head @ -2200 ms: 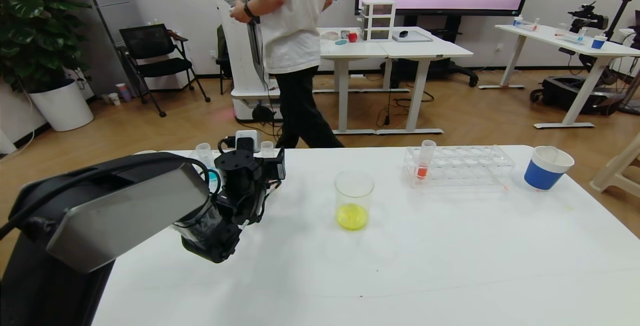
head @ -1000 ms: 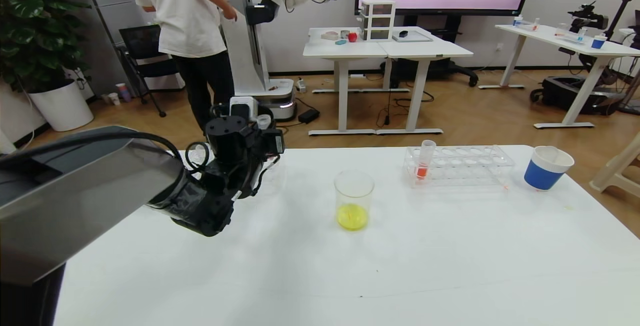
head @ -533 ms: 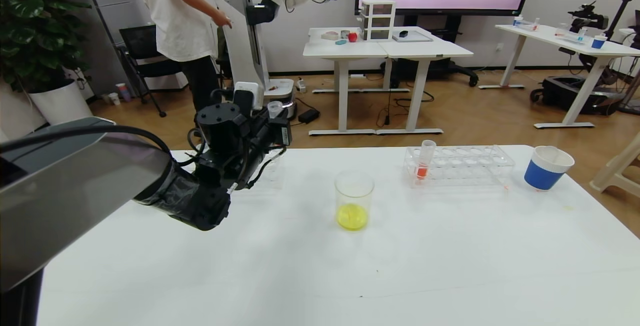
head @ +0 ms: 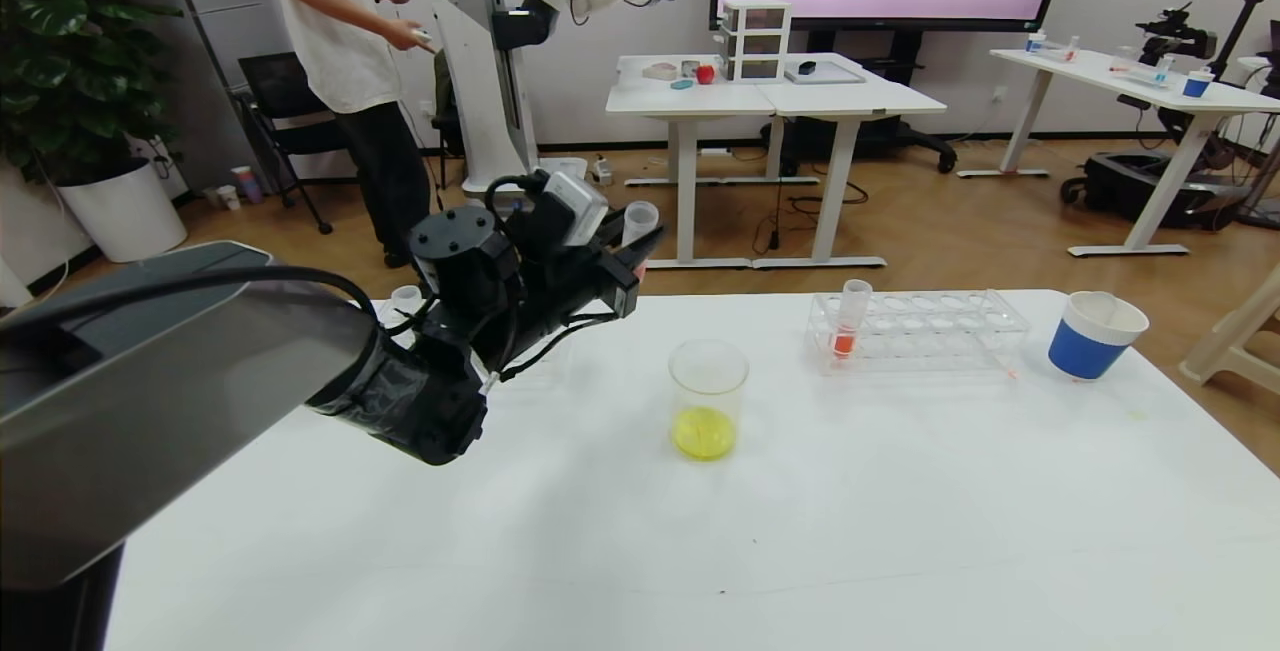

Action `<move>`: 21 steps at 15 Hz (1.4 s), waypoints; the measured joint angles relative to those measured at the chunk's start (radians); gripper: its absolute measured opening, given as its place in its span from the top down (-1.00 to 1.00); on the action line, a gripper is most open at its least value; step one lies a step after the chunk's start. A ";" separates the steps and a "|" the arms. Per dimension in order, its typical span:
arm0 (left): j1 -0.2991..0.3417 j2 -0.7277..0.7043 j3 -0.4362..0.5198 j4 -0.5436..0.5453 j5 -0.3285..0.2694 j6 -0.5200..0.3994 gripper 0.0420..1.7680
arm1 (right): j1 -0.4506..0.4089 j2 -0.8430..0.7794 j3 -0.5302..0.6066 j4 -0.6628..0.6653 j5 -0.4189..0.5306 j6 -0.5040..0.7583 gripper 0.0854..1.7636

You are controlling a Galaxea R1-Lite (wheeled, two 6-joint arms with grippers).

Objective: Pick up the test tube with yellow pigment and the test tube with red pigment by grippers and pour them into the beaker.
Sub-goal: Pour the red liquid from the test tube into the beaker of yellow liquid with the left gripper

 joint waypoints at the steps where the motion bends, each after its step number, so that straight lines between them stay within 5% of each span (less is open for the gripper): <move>1: 0.000 0.008 -0.001 -0.007 -0.040 0.049 0.47 | 0.000 0.000 0.000 0.000 0.000 0.000 -0.97; 6: -0.009 0.040 -0.005 -0.014 -0.193 0.306 0.47 | 0.000 0.000 0.000 0.000 0.000 0.000 -0.97; 21: -0.016 0.131 -0.116 -0.012 -0.447 0.795 0.47 | 0.000 0.000 0.000 0.000 0.000 0.000 -0.97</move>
